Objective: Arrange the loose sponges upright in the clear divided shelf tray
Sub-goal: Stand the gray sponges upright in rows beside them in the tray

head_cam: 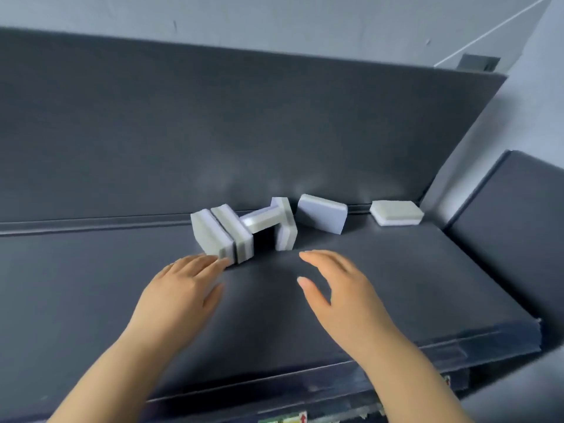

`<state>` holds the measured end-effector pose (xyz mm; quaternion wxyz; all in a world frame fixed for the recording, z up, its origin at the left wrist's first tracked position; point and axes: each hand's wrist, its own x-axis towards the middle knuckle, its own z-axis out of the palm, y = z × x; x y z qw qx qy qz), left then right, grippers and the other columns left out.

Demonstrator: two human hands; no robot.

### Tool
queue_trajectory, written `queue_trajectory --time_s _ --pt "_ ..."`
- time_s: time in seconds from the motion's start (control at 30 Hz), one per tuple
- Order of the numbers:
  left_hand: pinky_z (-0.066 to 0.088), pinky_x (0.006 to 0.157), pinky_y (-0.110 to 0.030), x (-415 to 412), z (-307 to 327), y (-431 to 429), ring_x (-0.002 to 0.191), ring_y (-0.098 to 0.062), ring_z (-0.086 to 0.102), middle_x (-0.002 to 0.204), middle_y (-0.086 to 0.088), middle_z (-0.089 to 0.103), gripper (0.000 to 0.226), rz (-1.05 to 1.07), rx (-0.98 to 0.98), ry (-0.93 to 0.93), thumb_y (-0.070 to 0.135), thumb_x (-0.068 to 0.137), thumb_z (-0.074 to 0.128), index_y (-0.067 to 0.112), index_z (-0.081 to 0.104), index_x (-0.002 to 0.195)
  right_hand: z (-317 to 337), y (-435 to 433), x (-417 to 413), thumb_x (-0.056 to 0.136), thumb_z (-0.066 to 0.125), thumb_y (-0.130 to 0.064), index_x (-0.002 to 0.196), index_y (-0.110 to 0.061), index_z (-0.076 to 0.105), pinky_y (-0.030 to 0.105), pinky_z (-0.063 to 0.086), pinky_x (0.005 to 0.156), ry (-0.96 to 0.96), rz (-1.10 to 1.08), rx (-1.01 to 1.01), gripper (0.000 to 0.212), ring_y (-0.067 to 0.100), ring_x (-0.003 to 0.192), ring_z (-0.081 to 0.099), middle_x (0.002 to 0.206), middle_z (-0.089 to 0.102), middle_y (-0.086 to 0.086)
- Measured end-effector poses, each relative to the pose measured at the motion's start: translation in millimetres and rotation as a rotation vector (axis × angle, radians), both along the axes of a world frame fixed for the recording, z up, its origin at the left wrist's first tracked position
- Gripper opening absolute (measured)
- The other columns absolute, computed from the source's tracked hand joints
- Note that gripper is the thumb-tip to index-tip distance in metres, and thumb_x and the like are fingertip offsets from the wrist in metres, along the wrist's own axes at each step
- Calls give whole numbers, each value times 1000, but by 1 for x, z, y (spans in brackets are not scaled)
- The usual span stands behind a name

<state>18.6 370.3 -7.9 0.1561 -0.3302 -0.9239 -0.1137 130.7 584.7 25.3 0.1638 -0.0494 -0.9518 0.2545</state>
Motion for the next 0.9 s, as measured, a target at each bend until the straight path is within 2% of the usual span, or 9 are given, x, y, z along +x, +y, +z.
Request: queue_trajectory --time_s 0.13,0.27,0.4,0.47,0.53,0.6,0.7,0.9 --pt "53 76 -35 13 5 18 95 -21 66 107 5 68 46 155 -2 -28 40 83 36 20 68 110 12 32 -42 93 49 -30 130 -30 46 -2 18 87 34 206 55 37 -6 121 29 132 42 -19" --pt "53 75 -33 25 6 36 94 -19 66 107 6 68 46 287 5 -24 39 82 37 21 68 111 20 41 -94 90 54 -22 131 -20 48 16 26 100 94 330 143 41 7 125 32 135 44 -7" --pt "54 70 -31 31 1 47 93 -19 66 107 6 68 41 375 24 -28 35 82 44 20 67 112 11 36 -135 90 54 -23 141 -17 32 26 21 108 27 411 348 56 15 136 21 146 30 -2" --pt "53 67 -31 29 0 49 97 -21 64 113 5 65 37 423 79 -55 26 82 58 19 63 118 3 33 -148 89 53 -18 138 -17 33 30 22 108 21 423 462 53 18 135 23 144 32 0" --pt "51 72 -33 21 2 54 110 -21 57 127 5 55 45 471 133 -125 22 86 60 22 52 131 -1 31 -157 86 50 -10 129 -18 43 29 26 103 49 401 489 44 19 128 33 135 43 -1" --pt "49 78 -33 12 3 59 120 -21 47 139 4 42 52 500 167 -179 27 91 53 26 38 141 0 32 -157 85 49 -9 124 -19 47 29 30 98 70 374 440 40 19 121 39 128 50 -2" --pt "49 81 -35 -4 3 64 120 -23 44 145 1 28 57 520 156 -233 29 93 47 30 25 145 11 37 -147 89 52 -19 127 -20 47 26 33 95 131 329 284 38 16 121 40 129 50 -5" --pt "49 68 -38 -24 -4 71 91 -31 54 132 -7 36 45 483 177 -271 26 89 52 22 41 133 22 58 -93 84 63 -21 121 -25 53 8 34 87 269 163 -188 38 3 110 47 116 52 -17"
